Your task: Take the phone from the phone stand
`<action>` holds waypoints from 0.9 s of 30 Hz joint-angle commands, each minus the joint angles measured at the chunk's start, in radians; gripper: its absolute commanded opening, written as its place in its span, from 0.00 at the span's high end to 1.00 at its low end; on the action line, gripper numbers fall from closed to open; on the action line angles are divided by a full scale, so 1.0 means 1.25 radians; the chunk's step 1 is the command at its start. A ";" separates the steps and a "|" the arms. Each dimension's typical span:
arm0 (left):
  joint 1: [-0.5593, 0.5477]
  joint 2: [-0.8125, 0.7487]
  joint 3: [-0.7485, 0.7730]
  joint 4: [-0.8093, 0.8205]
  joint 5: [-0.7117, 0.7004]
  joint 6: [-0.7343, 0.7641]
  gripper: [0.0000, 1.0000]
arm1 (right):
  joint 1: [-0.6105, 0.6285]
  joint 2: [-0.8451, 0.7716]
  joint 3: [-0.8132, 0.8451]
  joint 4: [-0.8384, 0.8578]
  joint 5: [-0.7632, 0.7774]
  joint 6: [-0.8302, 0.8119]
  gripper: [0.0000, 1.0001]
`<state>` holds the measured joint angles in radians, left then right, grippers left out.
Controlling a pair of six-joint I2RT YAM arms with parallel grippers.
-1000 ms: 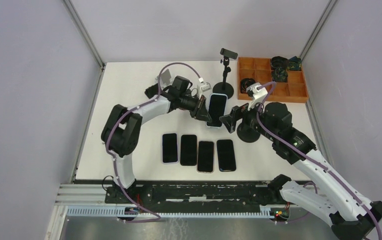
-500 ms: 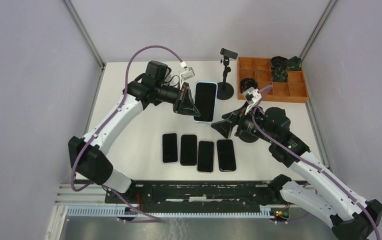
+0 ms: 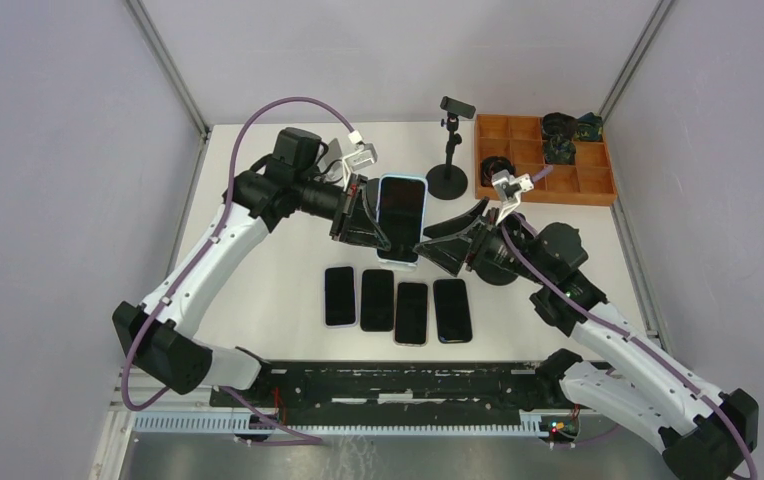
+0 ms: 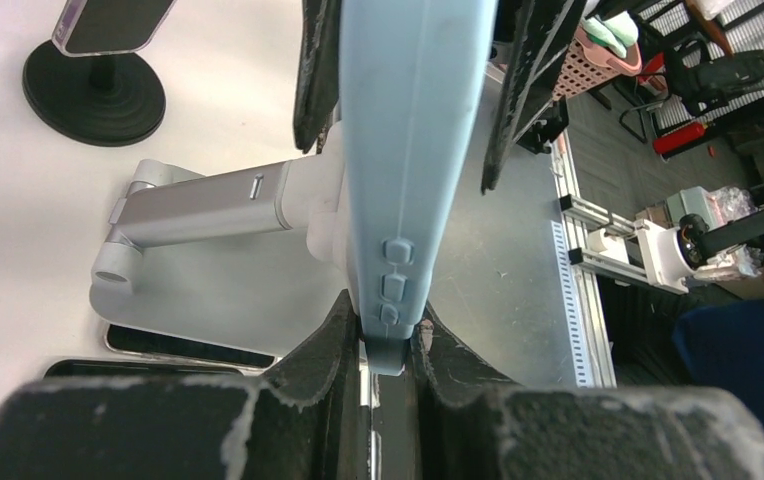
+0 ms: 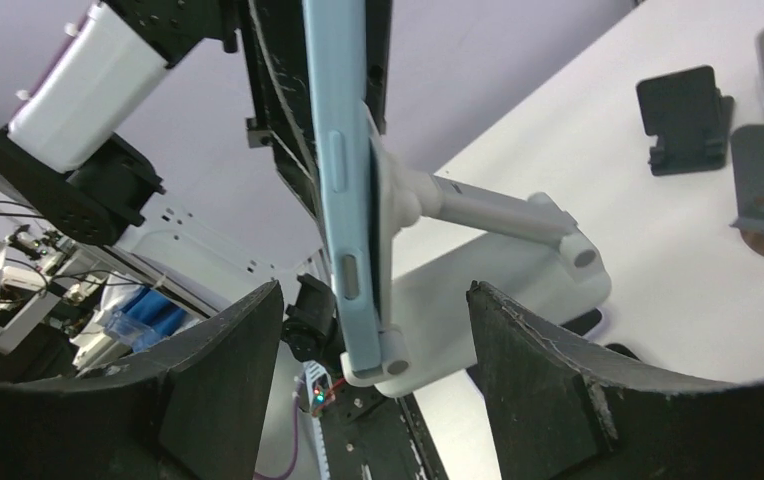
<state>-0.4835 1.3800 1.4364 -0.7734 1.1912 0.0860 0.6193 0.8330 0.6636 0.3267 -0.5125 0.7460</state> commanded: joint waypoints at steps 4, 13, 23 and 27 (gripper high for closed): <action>0.000 -0.008 0.029 0.022 0.070 0.044 0.98 | 0.001 0.029 0.012 0.129 -0.013 0.061 0.29; 0.000 -0.006 0.036 0.017 0.053 0.051 0.98 | 0.032 0.081 0.008 0.199 0.002 0.087 0.39; 0.000 0.000 0.041 -0.021 0.016 0.099 0.98 | 0.063 0.128 0.056 0.205 0.020 0.102 0.87; 0.000 0.010 0.056 -0.094 0.002 0.169 0.79 | 0.062 0.104 0.055 0.205 0.039 0.087 1.00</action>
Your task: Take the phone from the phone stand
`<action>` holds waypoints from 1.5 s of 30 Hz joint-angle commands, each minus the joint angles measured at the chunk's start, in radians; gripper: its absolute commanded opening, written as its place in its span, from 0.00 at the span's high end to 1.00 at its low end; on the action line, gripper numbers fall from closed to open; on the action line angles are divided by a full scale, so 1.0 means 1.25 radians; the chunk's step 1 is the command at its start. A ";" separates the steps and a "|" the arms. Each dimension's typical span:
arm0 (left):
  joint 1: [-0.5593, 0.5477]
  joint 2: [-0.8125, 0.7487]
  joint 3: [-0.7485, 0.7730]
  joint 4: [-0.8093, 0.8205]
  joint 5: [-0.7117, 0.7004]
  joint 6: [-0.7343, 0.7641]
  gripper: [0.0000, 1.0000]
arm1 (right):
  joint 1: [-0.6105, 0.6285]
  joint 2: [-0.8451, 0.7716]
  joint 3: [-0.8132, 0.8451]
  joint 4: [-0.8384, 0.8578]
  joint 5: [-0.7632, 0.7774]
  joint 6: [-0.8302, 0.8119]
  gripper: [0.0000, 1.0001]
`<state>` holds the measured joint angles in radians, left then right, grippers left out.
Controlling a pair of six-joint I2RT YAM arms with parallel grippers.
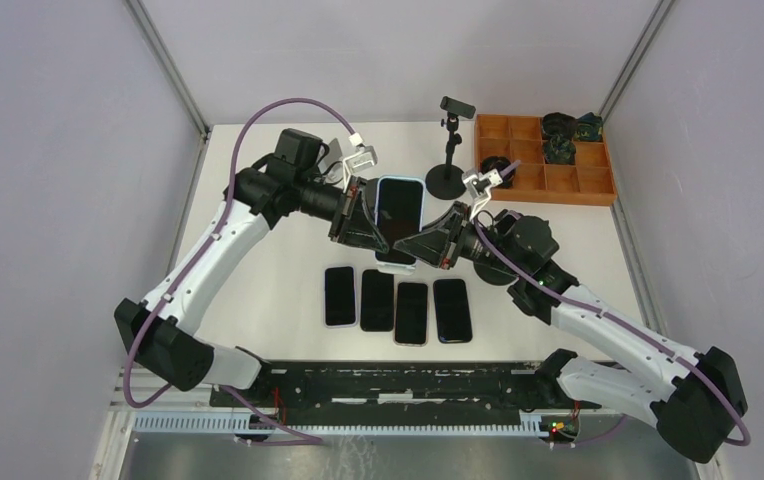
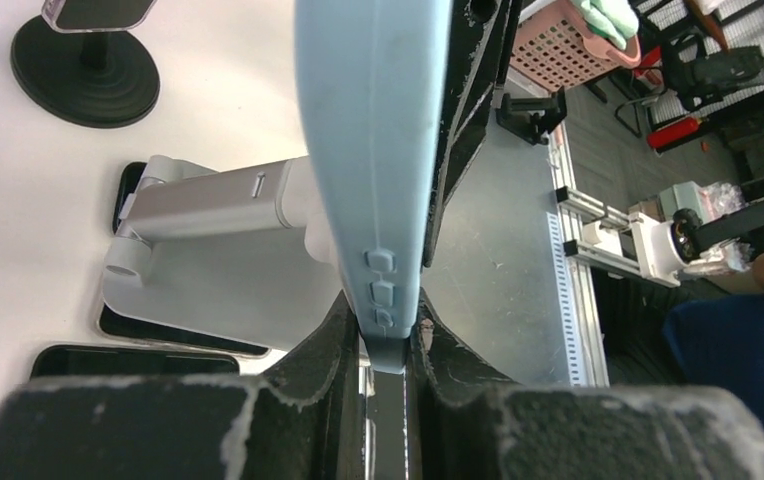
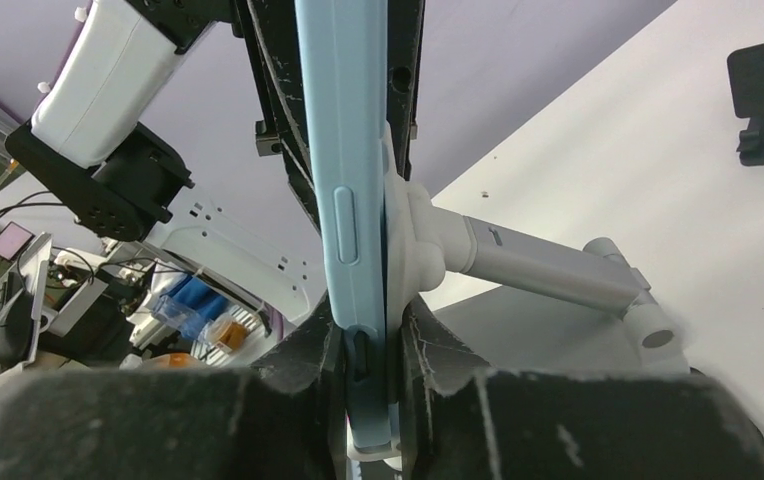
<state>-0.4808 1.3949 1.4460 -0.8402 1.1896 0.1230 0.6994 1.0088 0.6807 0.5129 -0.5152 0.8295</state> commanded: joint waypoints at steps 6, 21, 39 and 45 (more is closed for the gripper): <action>0.004 0.000 0.095 -0.211 0.008 0.319 0.26 | -0.003 -0.069 0.030 0.065 0.036 0.003 1.00; 0.163 -0.179 0.046 -0.346 -0.013 0.795 0.02 | 0.010 -0.011 -0.083 0.517 -0.120 0.271 1.00; 0.158 -0.332 -0.018 -0.233 -0.018 0.794 0.11 | 0.176 0.206 0.085 0.686 -0.153 0.324 1.00; 0.156 -0.310 0.016 -0.235 0.037 0.751 0.15 | 0.190 0.228 0.106 0.681 -0.148 0.319 1.00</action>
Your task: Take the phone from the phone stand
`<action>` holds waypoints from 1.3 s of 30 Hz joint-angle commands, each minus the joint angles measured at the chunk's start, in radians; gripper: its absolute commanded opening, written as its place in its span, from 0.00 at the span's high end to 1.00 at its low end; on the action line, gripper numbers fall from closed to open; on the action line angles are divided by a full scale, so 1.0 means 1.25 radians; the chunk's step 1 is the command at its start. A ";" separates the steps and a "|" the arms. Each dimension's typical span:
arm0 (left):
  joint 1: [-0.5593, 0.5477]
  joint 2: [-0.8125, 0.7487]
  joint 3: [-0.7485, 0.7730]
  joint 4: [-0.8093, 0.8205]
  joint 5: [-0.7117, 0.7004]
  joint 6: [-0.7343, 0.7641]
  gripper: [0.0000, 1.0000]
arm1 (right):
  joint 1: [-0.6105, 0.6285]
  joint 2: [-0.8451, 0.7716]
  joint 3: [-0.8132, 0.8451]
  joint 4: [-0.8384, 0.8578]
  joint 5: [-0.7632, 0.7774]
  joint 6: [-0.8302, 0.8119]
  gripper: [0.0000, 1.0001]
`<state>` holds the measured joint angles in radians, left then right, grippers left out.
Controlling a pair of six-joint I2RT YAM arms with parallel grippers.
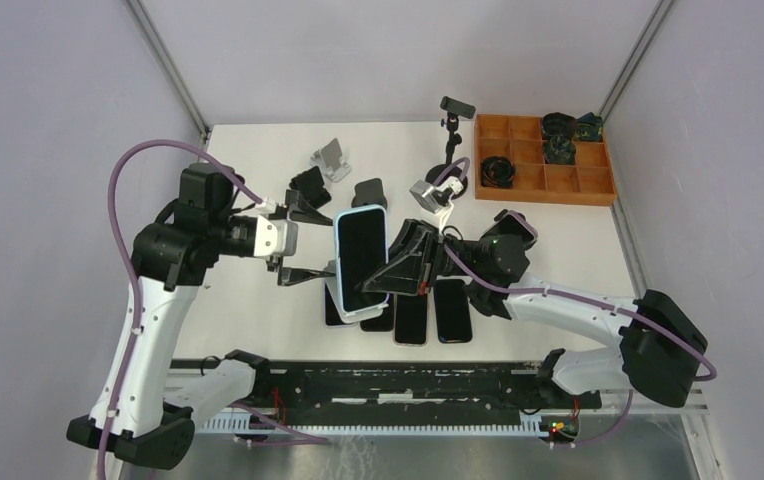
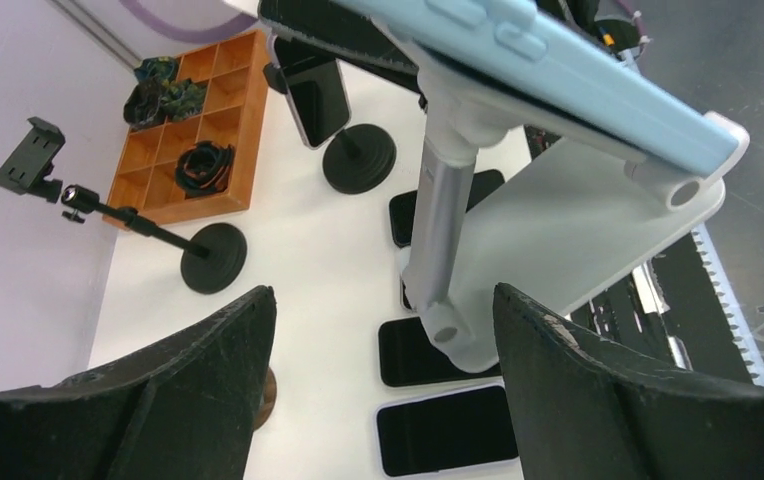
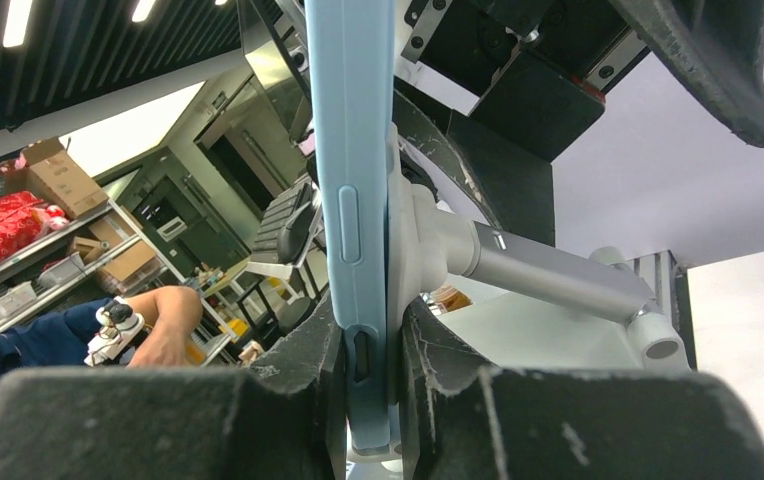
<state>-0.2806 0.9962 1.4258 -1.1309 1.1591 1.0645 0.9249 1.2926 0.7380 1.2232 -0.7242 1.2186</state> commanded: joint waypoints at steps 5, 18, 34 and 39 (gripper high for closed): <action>-0.012 0.011 0.031 -0.002 0.094 -0.025 0.20 | 0.019 0.023 0.094 0.085 0.022 -0.015 1.00; -0.016 0.022 -0.009 0.067 0.060 -0.078 0.60 | 0.048 0.032 0.139 -0.027 0.028 -0.113 1.00; -0.021 -0.021 -0.024 0.089 0.116 -0.083 0.98 | 0.047 0.010 0.246 -0.620 0.273 -0.484 0.50; -0.022 -0.027 -0.012 0.089 0.126 -0.099 0.98 | 0.044 -0.010 0.273 -0.742 0.381 -0.556 0.39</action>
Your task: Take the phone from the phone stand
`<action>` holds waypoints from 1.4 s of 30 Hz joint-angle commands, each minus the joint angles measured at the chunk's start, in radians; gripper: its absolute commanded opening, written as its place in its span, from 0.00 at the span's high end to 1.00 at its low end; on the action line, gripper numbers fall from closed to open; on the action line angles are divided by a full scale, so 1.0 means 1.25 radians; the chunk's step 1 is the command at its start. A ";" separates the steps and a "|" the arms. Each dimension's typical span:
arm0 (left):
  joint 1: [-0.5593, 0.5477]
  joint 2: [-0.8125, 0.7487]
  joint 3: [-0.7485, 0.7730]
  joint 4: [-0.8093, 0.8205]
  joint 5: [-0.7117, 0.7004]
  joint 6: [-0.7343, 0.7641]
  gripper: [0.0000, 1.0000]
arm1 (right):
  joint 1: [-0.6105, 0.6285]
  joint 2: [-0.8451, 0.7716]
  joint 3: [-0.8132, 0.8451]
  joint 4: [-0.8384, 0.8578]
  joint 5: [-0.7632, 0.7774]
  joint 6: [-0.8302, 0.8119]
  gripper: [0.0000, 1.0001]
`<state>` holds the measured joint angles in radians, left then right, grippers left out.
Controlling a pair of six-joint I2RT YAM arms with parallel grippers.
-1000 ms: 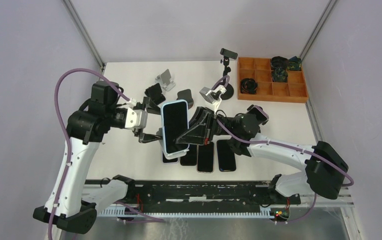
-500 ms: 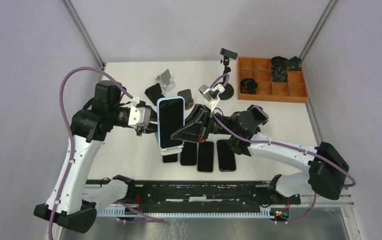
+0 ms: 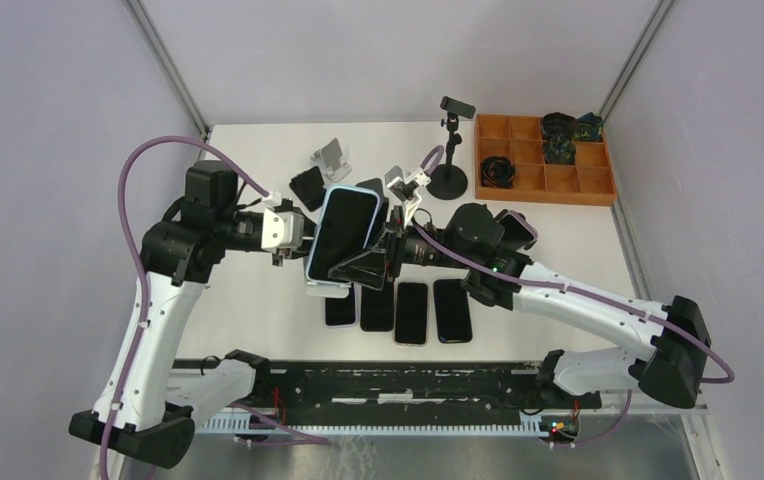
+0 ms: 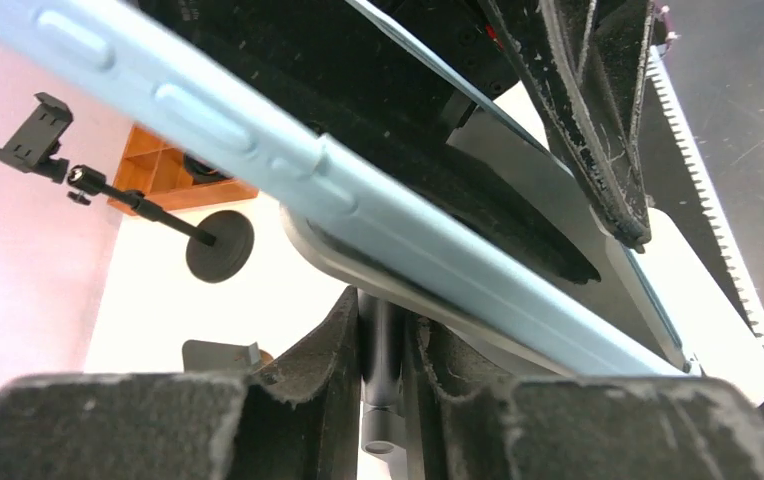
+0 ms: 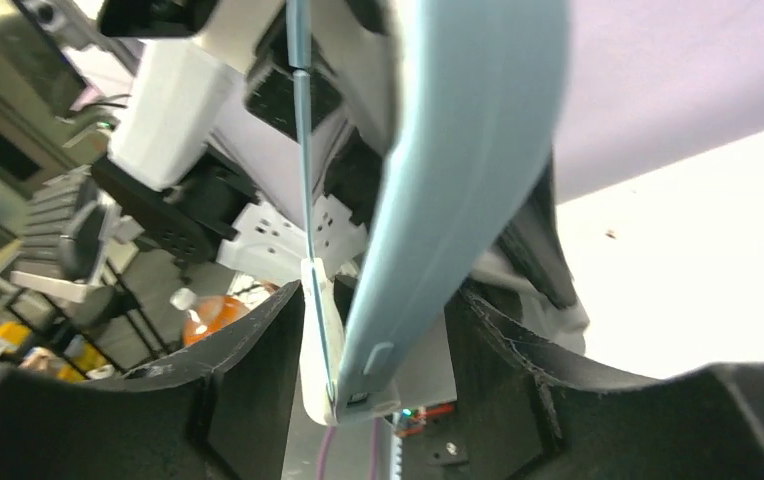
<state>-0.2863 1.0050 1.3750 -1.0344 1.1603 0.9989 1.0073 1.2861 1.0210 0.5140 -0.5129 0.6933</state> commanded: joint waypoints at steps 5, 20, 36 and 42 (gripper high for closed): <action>-0.019 -0.036 0.040 0.011 0.144 -0.064 0.98 | -0.022 -0.006 0.085 -0.261 0.310 -0.174 0.36; -0.021 -0.036 0.033 0.012 0.168 -0.111 0.98 | -0.023 -0.069 0.129 -0.203 0.405 -0.242 0.33; -0.021 -0.027 0.014 0.011 0.138 -0.102 0.98 | -0.024 -0.136 0.125 -0.187 0.412 -0.233 0.57; -0.021 -0.027 0.014 0.007 0.142 -0.110 0.98 | -0.037 -0.178 0.096 -0.154 0.378 -0.194 0.60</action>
<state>-0.2840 1.0061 1.3750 -0.9474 1.1770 0.9039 1.0252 1.1355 1.1217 0.1699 -0.2253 0.4446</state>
